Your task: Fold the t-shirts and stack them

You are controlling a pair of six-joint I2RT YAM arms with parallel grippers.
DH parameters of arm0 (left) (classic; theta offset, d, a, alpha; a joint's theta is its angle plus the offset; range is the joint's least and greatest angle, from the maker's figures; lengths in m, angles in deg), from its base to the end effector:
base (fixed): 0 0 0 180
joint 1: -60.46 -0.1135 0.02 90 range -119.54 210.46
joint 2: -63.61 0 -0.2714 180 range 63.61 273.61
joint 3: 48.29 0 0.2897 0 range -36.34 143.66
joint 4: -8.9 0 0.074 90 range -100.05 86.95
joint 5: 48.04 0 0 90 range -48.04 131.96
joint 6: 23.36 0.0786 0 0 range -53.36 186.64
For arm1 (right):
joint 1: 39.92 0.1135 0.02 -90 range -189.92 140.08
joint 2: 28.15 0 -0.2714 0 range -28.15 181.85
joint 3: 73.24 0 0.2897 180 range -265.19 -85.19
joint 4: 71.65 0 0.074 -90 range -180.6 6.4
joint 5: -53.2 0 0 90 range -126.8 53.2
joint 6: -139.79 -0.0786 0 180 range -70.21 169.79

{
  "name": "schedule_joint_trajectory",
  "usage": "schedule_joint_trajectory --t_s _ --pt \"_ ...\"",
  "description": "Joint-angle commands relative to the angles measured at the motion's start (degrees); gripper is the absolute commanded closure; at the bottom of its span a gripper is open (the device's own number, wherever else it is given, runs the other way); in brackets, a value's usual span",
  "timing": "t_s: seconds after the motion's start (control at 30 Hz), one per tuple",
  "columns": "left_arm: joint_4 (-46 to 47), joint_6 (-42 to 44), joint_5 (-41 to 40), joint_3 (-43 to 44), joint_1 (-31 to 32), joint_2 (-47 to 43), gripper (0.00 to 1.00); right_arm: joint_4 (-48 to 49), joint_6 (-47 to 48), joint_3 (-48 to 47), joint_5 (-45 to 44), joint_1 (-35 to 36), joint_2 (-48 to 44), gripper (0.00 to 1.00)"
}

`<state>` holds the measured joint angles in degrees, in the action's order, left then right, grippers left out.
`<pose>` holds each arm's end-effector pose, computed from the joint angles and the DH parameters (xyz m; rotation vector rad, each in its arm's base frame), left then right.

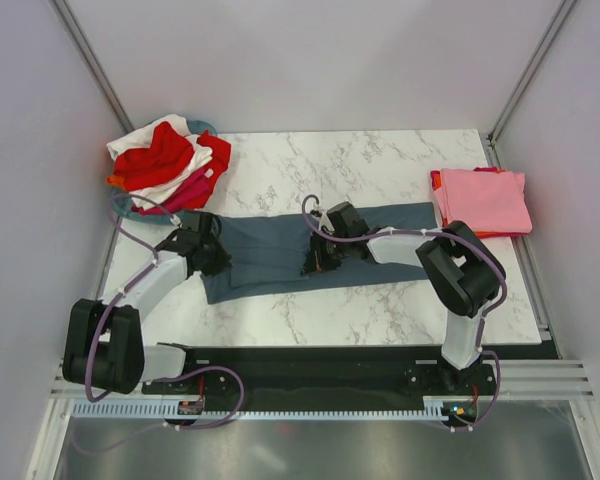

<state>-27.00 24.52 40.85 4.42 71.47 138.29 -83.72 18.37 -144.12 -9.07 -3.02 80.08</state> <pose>0.2929 -0.0554 0.1377 -0.7080 2.5163 -0.3140 0.3208 0.2866 0.0865 -0.3630 2.5983 1.0760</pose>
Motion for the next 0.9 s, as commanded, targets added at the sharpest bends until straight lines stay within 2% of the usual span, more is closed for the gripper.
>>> schedule_joint_trajectory --t_s 0.0,0.13,0.33,0.47,0.87 --pt "0.3 1.2 0.3 -1.0 -0.2 -2.2 0.98 3.3 -0.7 1.3 2.9 0.5 -3.1 0.92" --pt "0.3 1.9 0.8 -2.3 -0.3 -3.7 0.98 3.5 -0.3 2.4 2.3 0.7 -4.4 0.81" --pt "0.4 2.2 5.1 -4.4 -0.1 -4.5 0.98 3.5 -0.5 3.1 2.8 0.7 -5.4 0.82" --pt "1.0 2.9 7.5 -5.8 -0.2 -6.5 0.98 3.7 0.1 3.9 2.5 0.8 -6.5 0.76" --pt "-0.2 2.8 6.3 -7.3 0.0 -8.2 0.98 2.4 0.2 3.7 3.3 0.8 -5.9 0.92"
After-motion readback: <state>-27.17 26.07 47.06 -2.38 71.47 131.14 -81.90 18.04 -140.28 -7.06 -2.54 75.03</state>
